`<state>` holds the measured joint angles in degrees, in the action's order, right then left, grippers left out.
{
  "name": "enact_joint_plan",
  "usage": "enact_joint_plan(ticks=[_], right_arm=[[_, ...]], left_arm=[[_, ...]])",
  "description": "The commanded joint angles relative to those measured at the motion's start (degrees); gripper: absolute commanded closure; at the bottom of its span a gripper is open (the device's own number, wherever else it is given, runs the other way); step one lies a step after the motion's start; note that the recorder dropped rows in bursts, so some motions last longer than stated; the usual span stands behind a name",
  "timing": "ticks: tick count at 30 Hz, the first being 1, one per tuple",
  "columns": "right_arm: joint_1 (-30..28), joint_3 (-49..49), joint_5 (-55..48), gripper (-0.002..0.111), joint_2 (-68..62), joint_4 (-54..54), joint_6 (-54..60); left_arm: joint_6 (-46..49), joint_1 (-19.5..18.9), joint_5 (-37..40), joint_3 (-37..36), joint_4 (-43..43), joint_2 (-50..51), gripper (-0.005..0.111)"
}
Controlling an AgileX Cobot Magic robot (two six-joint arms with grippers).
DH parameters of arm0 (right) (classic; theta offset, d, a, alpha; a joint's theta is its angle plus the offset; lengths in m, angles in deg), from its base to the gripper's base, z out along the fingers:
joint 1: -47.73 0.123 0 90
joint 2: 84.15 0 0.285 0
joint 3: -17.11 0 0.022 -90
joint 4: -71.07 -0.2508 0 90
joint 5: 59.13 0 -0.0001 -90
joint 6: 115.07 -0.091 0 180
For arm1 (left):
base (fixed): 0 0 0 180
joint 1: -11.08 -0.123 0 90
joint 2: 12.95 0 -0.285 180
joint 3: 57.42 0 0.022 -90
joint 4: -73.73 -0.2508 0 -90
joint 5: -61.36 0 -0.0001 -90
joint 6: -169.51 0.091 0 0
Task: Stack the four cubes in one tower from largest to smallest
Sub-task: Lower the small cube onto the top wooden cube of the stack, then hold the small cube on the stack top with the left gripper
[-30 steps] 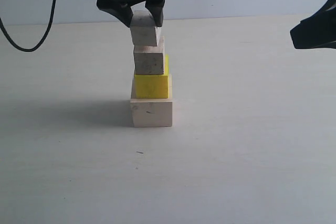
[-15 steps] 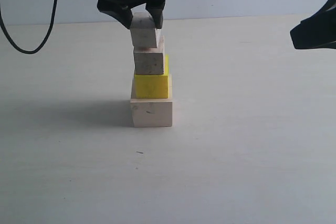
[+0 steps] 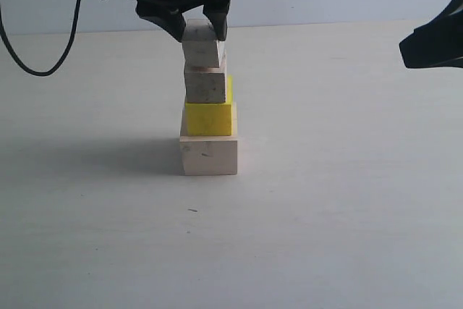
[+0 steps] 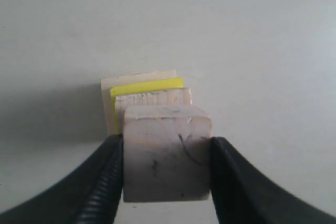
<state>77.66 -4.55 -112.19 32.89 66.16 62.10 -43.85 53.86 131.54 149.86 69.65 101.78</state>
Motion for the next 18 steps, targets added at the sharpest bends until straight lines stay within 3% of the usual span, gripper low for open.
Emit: enact_joint_plan(ticks=[1, 18], right_arm=[[0.0, -0.3, 0.0, 0.108, 0.5, -0.4, 0.0], [0.0, -0.3, -0.1, 0.108, 0.5, -0.4, 0.1]], left_arm=[[-0.5, 0.2, -0.2, -0.1, 0.0, 0.0, 0.107], [-0.5, 0.2, -0.2, -0.1, -0.2, 0.4, 0.107]])
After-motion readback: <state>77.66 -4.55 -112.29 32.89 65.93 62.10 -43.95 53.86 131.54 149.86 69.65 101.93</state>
